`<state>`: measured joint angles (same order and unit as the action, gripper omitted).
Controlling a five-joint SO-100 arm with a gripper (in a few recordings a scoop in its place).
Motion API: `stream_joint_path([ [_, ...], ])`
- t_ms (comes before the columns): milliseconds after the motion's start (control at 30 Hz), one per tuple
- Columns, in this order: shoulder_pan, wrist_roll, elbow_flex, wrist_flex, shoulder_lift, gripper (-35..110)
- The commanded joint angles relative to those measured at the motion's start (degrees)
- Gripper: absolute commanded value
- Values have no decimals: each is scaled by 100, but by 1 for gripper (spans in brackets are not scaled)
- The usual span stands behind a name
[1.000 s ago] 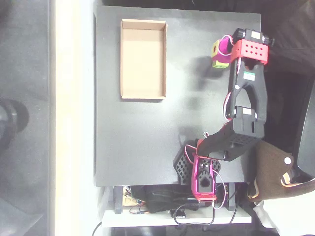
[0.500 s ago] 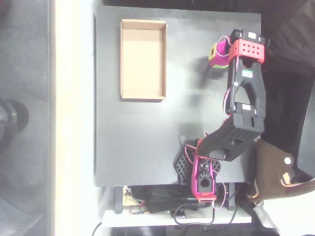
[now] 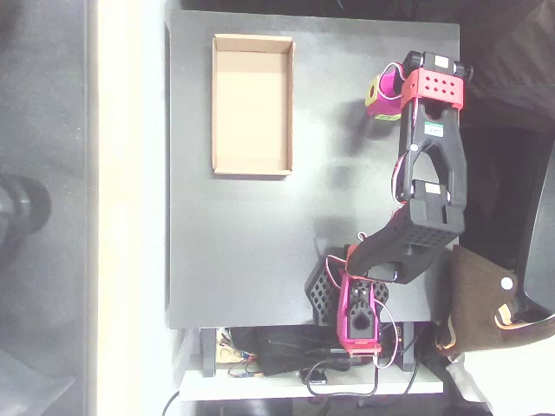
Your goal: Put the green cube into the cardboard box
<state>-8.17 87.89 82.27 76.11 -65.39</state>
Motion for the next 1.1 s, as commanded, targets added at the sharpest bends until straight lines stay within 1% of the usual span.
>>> stream_joint_path([
  [0, -70, 35, -97, 18, -211, 26],
  [167, -132, 35, -193, 18, -220, 9],
  [267, -141, 35, -316, 18, -220, 3],
  [467, -141, 35, -352, 18, -308, 2],
  [1067, -79, 35, -343, 79, -1679, 2],
])
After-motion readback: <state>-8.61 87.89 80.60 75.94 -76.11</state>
